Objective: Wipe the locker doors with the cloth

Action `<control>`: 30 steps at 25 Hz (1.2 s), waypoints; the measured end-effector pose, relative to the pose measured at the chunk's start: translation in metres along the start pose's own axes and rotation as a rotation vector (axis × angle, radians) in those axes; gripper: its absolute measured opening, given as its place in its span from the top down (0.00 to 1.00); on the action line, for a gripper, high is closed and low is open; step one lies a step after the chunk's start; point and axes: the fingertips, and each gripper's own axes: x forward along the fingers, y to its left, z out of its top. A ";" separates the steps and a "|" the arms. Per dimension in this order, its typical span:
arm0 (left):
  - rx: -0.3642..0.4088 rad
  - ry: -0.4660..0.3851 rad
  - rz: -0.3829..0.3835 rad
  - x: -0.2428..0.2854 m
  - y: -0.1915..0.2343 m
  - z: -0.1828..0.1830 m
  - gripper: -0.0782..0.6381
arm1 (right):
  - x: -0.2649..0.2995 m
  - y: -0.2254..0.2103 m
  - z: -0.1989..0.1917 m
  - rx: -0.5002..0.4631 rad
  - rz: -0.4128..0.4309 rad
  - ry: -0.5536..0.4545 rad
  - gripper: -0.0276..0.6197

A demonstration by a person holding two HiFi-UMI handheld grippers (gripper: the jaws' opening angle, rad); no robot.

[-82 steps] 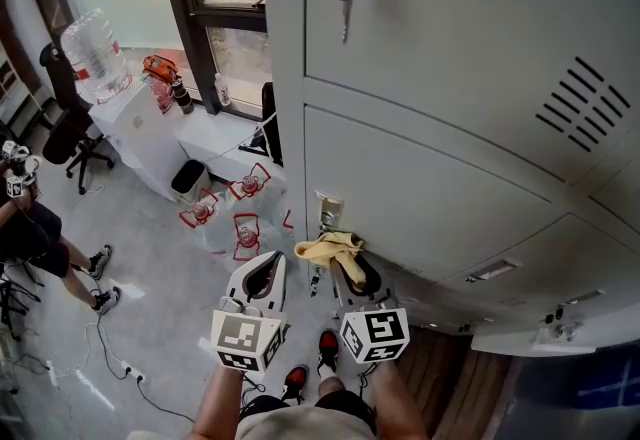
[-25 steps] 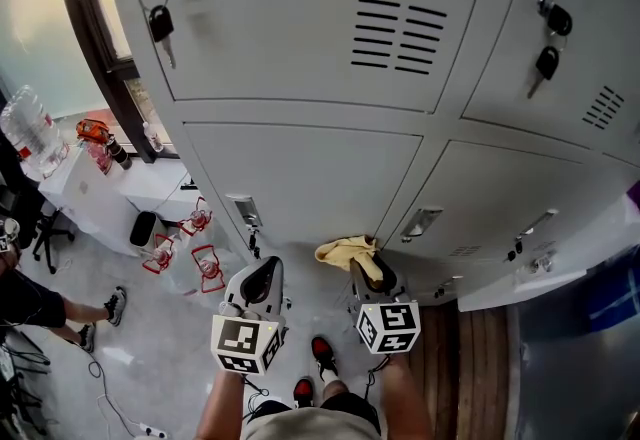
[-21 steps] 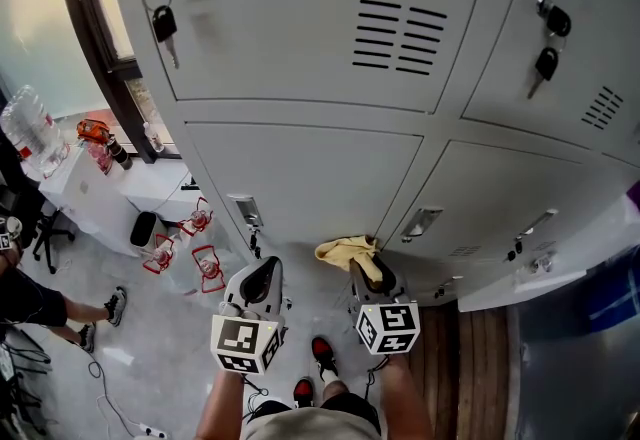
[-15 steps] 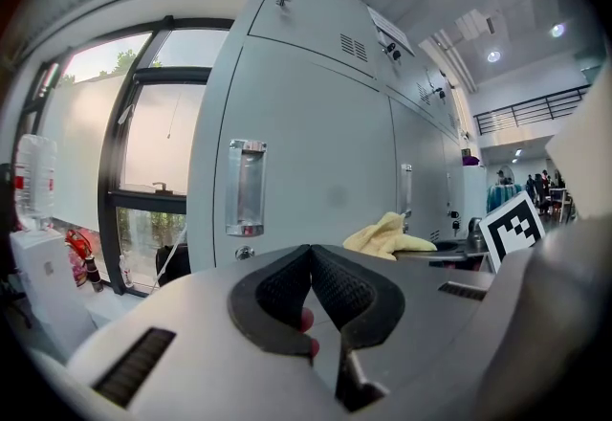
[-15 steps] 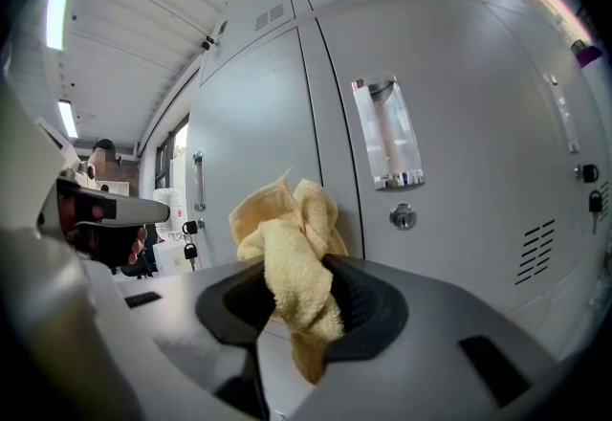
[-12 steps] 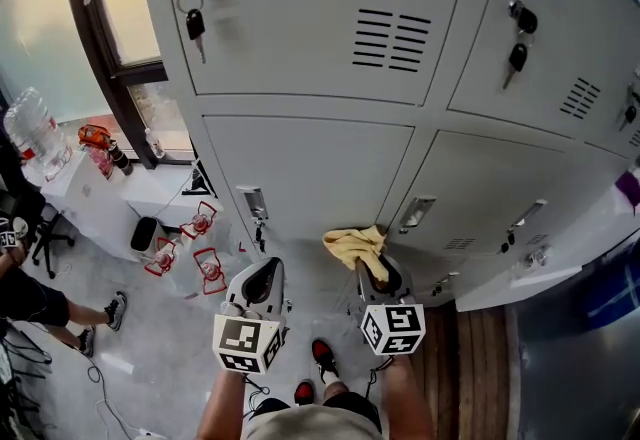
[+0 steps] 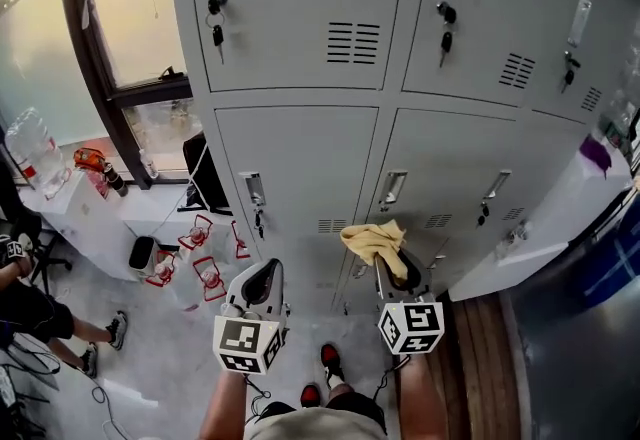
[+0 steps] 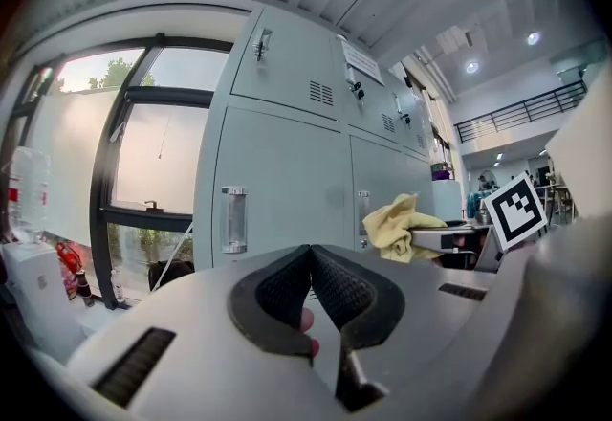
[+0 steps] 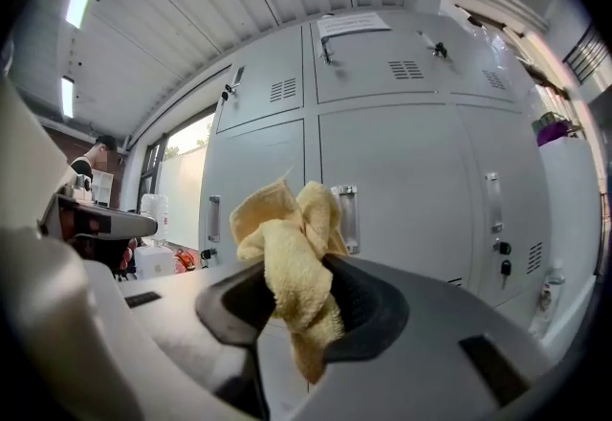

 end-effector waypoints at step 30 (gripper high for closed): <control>0.020 0.008 -0.030 -0.130 -0.202 -0.014 0.86 | -0.262 -0.050 -0.020 0.003 -0.020 -0.017 0.74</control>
